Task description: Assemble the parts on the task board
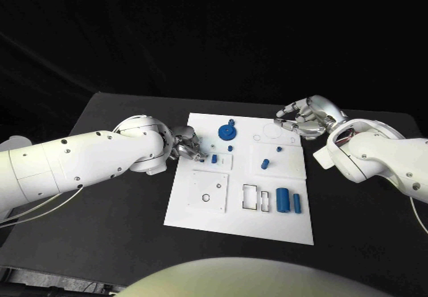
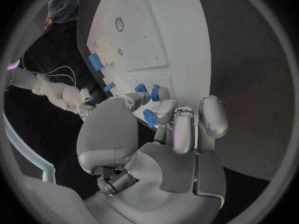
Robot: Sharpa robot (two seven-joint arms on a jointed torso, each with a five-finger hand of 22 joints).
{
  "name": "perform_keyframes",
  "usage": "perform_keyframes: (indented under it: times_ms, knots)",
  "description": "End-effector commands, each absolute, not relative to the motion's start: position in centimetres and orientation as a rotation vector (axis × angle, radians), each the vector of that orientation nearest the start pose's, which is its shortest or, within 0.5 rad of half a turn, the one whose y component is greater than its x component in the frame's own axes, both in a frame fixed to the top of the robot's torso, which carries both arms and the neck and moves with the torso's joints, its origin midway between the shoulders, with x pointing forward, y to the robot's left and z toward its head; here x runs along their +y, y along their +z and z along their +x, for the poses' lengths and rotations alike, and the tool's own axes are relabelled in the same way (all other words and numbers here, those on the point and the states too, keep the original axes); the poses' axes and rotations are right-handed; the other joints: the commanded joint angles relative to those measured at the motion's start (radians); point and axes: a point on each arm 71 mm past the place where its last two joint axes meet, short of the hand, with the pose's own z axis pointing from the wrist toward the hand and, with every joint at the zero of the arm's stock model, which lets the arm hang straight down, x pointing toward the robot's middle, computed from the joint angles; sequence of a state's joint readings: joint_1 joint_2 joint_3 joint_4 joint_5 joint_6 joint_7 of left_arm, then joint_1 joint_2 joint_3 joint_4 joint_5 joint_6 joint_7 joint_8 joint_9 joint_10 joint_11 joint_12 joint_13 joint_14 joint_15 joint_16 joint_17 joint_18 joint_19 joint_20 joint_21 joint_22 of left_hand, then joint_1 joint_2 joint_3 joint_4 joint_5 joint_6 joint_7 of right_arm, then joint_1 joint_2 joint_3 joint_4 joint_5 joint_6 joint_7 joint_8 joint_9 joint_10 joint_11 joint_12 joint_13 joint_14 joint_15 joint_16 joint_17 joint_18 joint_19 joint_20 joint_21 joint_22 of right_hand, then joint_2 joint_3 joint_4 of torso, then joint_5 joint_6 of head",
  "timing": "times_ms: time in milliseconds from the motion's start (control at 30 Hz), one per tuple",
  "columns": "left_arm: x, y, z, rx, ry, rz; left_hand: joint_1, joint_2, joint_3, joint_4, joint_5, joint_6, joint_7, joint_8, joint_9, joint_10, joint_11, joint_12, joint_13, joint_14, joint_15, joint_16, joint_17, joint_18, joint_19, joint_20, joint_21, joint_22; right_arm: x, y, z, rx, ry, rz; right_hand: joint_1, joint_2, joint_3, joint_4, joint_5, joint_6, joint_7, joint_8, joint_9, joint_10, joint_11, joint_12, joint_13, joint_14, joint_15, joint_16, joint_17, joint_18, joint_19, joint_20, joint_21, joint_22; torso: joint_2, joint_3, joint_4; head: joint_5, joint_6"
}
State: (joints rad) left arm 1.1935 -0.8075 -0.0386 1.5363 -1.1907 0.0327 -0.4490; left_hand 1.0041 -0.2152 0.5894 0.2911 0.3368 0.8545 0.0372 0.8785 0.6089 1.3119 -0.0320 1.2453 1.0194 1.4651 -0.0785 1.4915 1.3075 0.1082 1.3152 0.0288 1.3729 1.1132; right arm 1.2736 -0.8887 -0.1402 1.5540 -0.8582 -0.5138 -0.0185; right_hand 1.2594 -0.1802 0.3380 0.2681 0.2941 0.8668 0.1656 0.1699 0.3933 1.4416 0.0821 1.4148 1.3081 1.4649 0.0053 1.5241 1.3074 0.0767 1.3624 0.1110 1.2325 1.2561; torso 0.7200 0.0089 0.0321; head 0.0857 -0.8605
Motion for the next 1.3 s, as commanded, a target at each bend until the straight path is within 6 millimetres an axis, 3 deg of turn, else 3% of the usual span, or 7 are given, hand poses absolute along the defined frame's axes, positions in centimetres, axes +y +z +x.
perform_keyframes:
  times_ms: [33, 633, 833, 1300]
  knots:
    - [19.2, -22.1, 47.5, 2.207, -0.477, -0.093, -0.027, 0.007, -0.025, 0.002, 0.001, 0.007, 0.002, -0.008, -0.003, 0.003, 0.003, 0.003, 0.001, 0.069, -0.007, 0.005, 0.124, -0.016, 0.005, -0.001, -0.004, 0.000, -22.7, -18.0, 48.5, 1.632, 0.870, 0.424, -0.011, -0.003, 0.000, 0.004, 0.002, -0.005, 0.001, 0.005, -0.002, -0.002, -0.001, -0.004, 0.090, 0.076, 0.001, -0.004, 0.140, 0.014, -0.007, 0.000, -0.006, 0.000, 0.000, 0.0003, -0.0002, 0.000, 0.000]
    - [19.6, -21.7, 47.7, 2.166, -0.493, -0.136, -0.097, 0.028, -0.096, 0.004, 0.002, 0.011, 0.002, -0.016, -0.007, 0.003, 0.003, 0.003, 0.003, 0.069, -0.006, 0.005, 0.124, -0.015, 0.006, 0.000, -0.005, 0.000, -22.8, -18.0, 48.5, 1.631, 0.868, 0.425, -0.014, -0.003, -0.002, 0.007, 0.002, -0.006, 0.001, 0.005, -0.002, -0.002, -0.001, -0.005, 0.090, 0.076, 0.001, -0.004, 0.140, 0.014, -0.007, 0.000, -0.007, -0.001, 0.001, -0.0005, -0.0010, -0.002, 0.002]
    - [19.9, -20.8, 48.0, 2.127, -0.530, -0.190, -0.140, 0.044, -0.128, 0.005, 0.003, 0.009, 0.001, -0.017, -0.007, 0.000, 0.002, 0.000, -0.001, 0.069, -0.007, 0.004, 0.124, -0.015, 0.004, -0.001, -0.008, -0.003, -22.9, -18.0, 48.5, 1.630, 0.866, 0.427, -0.015, -0.003, -0.003, 0.009, 0.002, -0.006, 0.001, 0.005, -0.002, -0.002, -0.001, -0.005, 0.090, 0.076, 0.001, -0.004, 0.139, 0.014, -0.007, 0.000, -0.007, -0.001, 0.000, 0.0014, -0.0016, -0.003, 0.004]
    - [20.1, -20.2, 48.2, 2.119, -0.544, -0.217, -0.152, 0.048, -0.136, 0.004, 0.002, 0.009, 0.001, -0.017, -0.007, -0.001, 0.002, -0.001, -0.001, 0.069, -0.007, 0.005, 0.124, -0.015, 0.004, -0.001, -0.008, -0.003, -22.9, -18.0, 48.5, 1.631, 0.864, 0.428, -0.015, -0.003, -0.003, 0.009, 0.002, -0.006, 0.001, 0.005, -0.002, -0.002, -0.001, -0.005, 0.090, 0.076, 0.001, -0.004, 0.139, 0.014, -0.007, 0.000, -0.007, -0.001, 0.000, 0.0008, -0.0003, -0.004, 0.004]
